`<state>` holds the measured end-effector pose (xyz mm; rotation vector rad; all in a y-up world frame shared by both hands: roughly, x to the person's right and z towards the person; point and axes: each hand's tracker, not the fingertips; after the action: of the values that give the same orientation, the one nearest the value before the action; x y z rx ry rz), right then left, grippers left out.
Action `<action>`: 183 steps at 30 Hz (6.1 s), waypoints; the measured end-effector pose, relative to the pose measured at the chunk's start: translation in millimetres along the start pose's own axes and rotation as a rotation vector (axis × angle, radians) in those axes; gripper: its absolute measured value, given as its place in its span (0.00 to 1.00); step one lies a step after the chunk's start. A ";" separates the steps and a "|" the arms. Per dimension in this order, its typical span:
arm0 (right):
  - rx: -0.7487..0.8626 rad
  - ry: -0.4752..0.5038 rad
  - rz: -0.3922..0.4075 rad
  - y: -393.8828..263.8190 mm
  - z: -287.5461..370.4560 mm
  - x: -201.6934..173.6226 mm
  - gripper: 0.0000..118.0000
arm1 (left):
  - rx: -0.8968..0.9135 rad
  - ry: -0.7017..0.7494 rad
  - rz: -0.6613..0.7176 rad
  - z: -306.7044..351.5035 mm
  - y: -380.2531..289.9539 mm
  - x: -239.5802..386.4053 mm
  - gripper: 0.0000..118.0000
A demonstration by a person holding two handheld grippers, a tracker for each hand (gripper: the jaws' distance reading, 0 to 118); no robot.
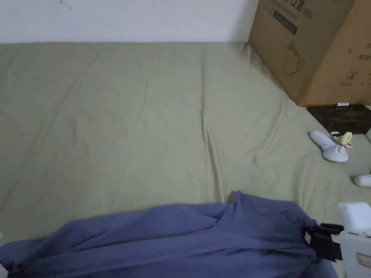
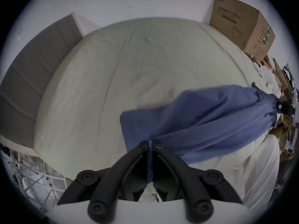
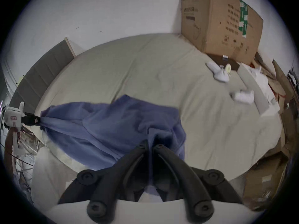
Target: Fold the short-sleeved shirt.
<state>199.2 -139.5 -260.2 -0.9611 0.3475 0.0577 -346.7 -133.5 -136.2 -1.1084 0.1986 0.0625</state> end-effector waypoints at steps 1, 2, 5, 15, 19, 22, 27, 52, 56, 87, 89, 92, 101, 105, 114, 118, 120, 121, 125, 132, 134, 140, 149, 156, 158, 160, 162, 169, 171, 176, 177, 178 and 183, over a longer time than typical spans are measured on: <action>-0.018 -0.003 -0.005 -4.3 -4.6 3.1 0.03 | -0.016 0.003 0.006 -5.8 -4.3 0.2 0.04; -0.025 -0.007 -0.008 -7.4 -8.2 3.9 0.03 | -0.033 0.000 0.007 -11.1 -6.6 0.6 0.04; -0.049 -0.015 -0.023 -13.8 -19.4 4.1 0.03 | -0.049 0.012 -0.012 -31.2 -10.2 3.8 0.04; 0.278 -0.024 -0.026 -22.8 58.8 -19.2 0.99 | 0.222 0.118 -0.007 48.4 -38.6 -7.9 0.93; 0.695 -0.118 0.017 -24.0 145.9 -60.7 1.00 | 0.420 0.158 0.041 135.7 -45.4 3.3 0.94; 0.913 -0.085 0.004 -25.9 184.9 -81.6 1.00 | 0.752 0.256 0.110 192.8 -57.6 17.8 1.00; 0.910 -0.106 -0.065 -24.0 202.7 -94.4 0.93 | 1.049 0.347 0.106 229.6 -73.9 32.3 0.78; 0.743 -0.098 0.025 -10.5 162.1 -115.0 0.00 | 0.077 -0.509 0.328 0.0 -19.0 -106.3 0.92; 0.711 -0.083 0.055 -4.9 156.8 -139.6 0.00 | 0.056 -0.434 0.340 -41.7 -12.4 -119.1 0.95; 0.655 -0.002 0.067 16.0 125.4 -132.0 0.00 | -0.053 -0.359 0.480 -4.9 28.9 -199.0 0.03; 0.665 -0.005 0.034 13.3 124.8 -119.7 0.00 | -0.087 -0.256 0.465 20.4 35.1 -181.5 0.03; 0.678 -0.006 -0.004 9.8 125.6 -102.6 0.00 | -0.105 -0.123 0.424 42.5 50.5 -165.5 0.03; 0.710 0.002 -0.085 -9.5 134.6 -70.6 0.00 | -0.123 -0.279 0.175 43.0 96.2 5.2 0.03; 0.714 -0.021 -0.106 -20.1 143.7 -62.3 0.00 | -0.183 -0.393 0.117 5.7 100.8 78.8 0.03; 0.692 -0.075 -0.122 -32.3 155.5 -51.5 0.00 | -0.144 -0.461 0.073 -29.0 85.1 101.4 0.99; 0.689 -0.076 -0.109 -30.3 157.3 -54.1 0.00 | 0.040 -0.415 0.062 26.3 83.7 65.0 0.93; 0.691 -0.077 -0.096 -27.7 158.1 -58.7 0.00 | 0.145 -0.347 0.082 61.0 74.9 55.9 0.95; 0.695 -0.077 -0.089 -27.0 159.0 -60.8 0.00 | 0.205 -0.271 0.075 76.1 70.0 51.4 0.95; 0.704 -0.063 -0.078 -21.8 162.1 -68.1 0.00 | 0.303 0.025 -0.018 94.9 48.0 64.9 0.41; 0.715 -0.062 -0.041 -13.1 166.2 -75.7 0.00 | 0.174 -0.057 -0.032 14.7 20.8 105.8 0.00; 0.709 -0.072 -0.033 -12.5 166.0 -75.8 0.00 | 0.135 -0.066 -0.041 -13.3 17.5 125.3 0.00; 0.667 -0.113 -0.016 -11.4 161.1 -70.7 0.00 | 0.080 -0.152 -0.155 -44.8 26.3 190.1 0.00; 0.637 -0.131 -0.018 -11.4 154.7 -63.1 0.00 | 0.046 -0.468 -0.176 -21.7 36.6 251.9 0.00; 0.659 -0.130 0.015 -5.8 167.2 -71.7 0.00 | 0.139 -0.719 -0.053 64.7 48.2 157.8 0.00; 0.665 -0.119 0.016 -5.2 168.3 -75.4 0.00 | 0.163 -0.704 -0.035 85.4 46.8 116.8 0.00; 0.670 -0.114 0.017 -5.1 168.5 -81.2 0.00 | 0.202 -0.633 -0.011 97.9 47.0 69.8 0.00; 0.669 -0.105 0.019 -4.9 168.9 -87.4 0.00 | 0.197 -0.557 -0.022 99.9 45.1 30.9 0.00; 0.638 -0.082 0.058 -0.8 161.3 -110.9 0.00 | 0.085 -0.525 0.050 55.5 35.2 -59.4 0.98; 0.630 -0.069 0.066 0.5 159.6 -116.8 0.00 | 0.026 -0.634 0.111 26.0 37.9 -77.9 1.00; 0.604 -0.070 0.097 5.0 156.4 -128.4 0.00 | -0.082 -0.826 0.251 -45.3 39.1 -94.4 1.00; 0.599 -0.071 0.099 6.2 155.7 -130.1 0.00 | -0.086 -0.787 0.251 -56.7 37.2 -94.0 1.00; 0.594 -0.072 0.103 7.5 155.2 -131.8 0.00 | -0.084 -0.783 0.246 -67.6 35.4 -93.6 1.00; 0.583 -0.071 0.110 14.3 147.3 -137.9 0.00 | -0.197 -0.889 0.338 -102.0 27.4 -74.2 1.00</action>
<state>105.2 2.7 -151.1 -0.3617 0.3260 0.0848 -436.6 -208.8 -190.1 -1.1358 -0.4297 0.8726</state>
